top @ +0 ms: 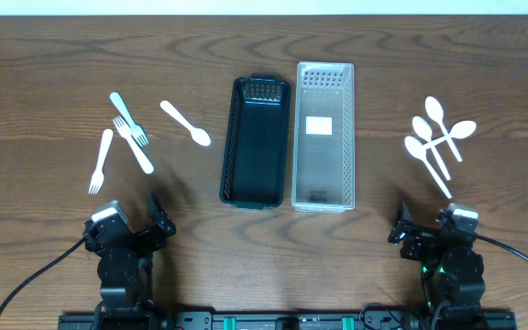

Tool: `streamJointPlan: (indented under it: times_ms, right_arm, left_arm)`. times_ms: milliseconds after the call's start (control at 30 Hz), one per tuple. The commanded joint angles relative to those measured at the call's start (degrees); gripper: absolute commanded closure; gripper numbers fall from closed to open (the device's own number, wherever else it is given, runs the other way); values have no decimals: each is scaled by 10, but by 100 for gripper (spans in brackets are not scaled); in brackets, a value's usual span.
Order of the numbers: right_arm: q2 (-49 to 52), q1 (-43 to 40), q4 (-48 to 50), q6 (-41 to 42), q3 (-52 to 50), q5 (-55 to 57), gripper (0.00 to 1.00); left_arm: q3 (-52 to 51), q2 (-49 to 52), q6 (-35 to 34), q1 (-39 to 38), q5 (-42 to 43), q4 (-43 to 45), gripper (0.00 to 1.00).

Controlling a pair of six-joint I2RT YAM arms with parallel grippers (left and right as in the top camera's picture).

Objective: Pack container
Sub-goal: 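Raise both arms from rest toward the cutlery piles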

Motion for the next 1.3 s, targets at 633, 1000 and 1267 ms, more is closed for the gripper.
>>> streamJointPlan:
  times_ms: [633, 1000, 1267]
  right_arm:
    - [-5, -5, 8, 10, -7, -92, 1]
    - [33, -5, 93, 36, 16, -196, 1]
    - [288, -5, 74, -7, 172, -177, 1]
  left_arm:
    - [-8, 3, -5, -2, 9, -16, 2]
    - [40, 23, -3, -2, 110, -39, 2]
    - [238, 244, 32, -2, 107, -96, 2]
